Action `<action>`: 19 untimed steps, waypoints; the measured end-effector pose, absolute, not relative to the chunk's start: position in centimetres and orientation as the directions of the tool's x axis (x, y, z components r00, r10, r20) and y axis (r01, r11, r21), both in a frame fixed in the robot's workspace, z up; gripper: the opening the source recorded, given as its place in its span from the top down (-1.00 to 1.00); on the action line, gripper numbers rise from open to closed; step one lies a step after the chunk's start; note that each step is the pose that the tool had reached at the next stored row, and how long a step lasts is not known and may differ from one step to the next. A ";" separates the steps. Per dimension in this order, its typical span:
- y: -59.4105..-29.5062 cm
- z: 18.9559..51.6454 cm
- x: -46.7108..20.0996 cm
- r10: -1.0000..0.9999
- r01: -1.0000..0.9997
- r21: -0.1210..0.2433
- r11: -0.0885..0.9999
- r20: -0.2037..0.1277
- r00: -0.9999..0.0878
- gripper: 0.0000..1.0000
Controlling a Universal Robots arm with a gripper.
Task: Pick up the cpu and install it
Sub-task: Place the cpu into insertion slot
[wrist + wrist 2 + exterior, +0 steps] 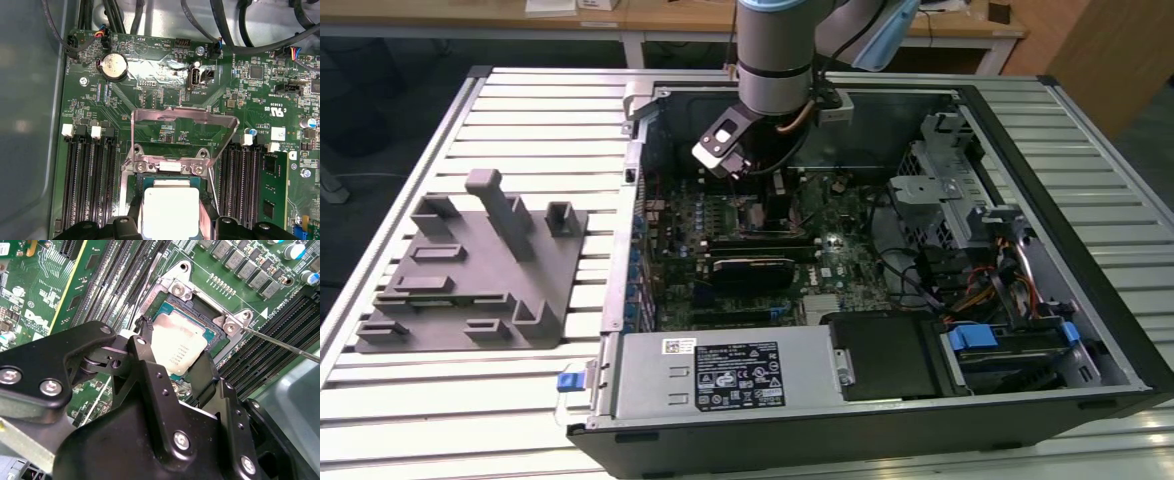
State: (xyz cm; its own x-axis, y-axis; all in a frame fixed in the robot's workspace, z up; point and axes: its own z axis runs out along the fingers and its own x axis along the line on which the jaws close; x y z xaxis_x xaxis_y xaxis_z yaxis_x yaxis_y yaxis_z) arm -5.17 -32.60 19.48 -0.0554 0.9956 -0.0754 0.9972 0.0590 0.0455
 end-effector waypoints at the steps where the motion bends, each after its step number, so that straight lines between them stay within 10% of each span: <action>1: -32.6 19.5 -5.2 0.996 0.997 0.045 0.059 -0.075 -0.055 -0.07; 19: -32.6 19.5 -5.1 0.996 0.998 0.029 0.059 -0.075 -0.056 -0.07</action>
